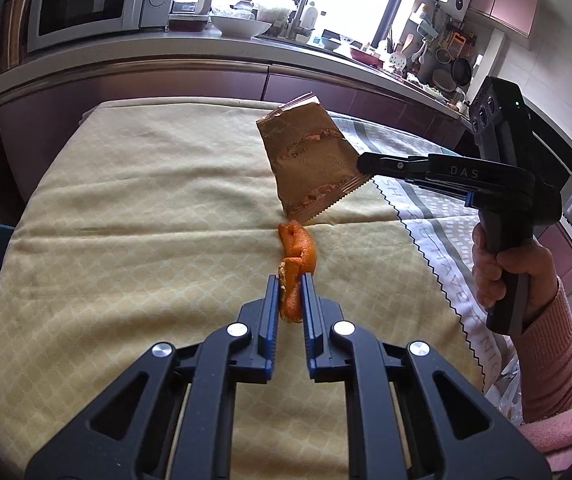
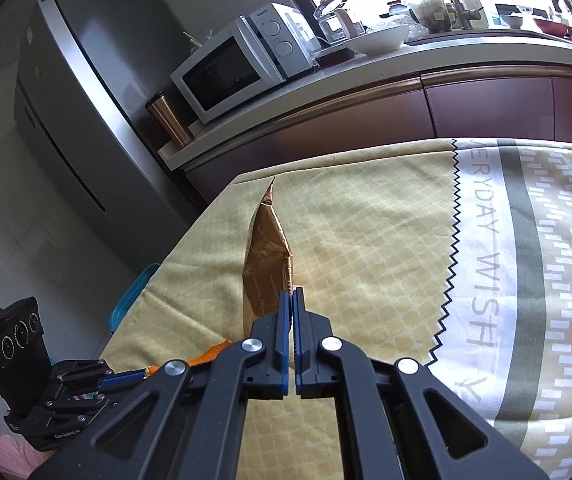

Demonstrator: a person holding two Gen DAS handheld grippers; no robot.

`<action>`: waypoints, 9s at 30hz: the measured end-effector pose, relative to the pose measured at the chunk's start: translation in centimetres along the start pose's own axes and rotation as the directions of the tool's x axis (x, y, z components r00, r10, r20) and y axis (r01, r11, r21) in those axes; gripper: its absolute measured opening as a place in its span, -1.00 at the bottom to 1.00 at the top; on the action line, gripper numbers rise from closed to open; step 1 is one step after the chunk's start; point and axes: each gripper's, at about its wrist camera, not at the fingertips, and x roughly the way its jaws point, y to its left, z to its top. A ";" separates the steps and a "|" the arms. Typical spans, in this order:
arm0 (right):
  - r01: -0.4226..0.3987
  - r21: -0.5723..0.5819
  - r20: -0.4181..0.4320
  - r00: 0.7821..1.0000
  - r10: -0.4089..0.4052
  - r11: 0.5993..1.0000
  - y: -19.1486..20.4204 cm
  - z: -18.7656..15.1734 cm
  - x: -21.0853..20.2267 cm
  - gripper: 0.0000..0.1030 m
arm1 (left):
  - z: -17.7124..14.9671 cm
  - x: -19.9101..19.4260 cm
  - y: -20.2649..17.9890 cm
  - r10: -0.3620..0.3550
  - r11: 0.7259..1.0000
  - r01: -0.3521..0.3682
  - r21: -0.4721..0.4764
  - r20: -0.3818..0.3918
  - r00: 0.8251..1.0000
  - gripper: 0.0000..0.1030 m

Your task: Collect trash

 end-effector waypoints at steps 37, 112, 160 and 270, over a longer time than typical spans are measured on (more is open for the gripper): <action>-0.236 0.114 0.065 0.971 0.230 0.965 2.5 -0.7 -0.5 -0.98 | -1.2 -6.3 4.2 0.129 0.990 -0.121 -0.079 0.111 0.985 -0.80; -0.449 0.034 -0.139 0.883 0.449 0.893 15.5 0.7 11.1 -0.98 | -2.4 -15.9 13.8 0.380 0.907 -0.317 -0.276 0.216 0.899 -0.80; -0.458 0.065 -0.243 0.854 0.459 0.886 19.4 0.1 17.3 -0.98 | -3.3 -16.5 17.3 0.460 0.852 -0.378 -0.362 0.175 0.870 -0.80; -0.221 -0.257 -0.175 0.968 0.180 0.941 23.6 -3.2 16.3 0.48 | -4.5 -13.4 18.5 0.565 0.786 -0.473 -0.398 0.150 0.811 0.89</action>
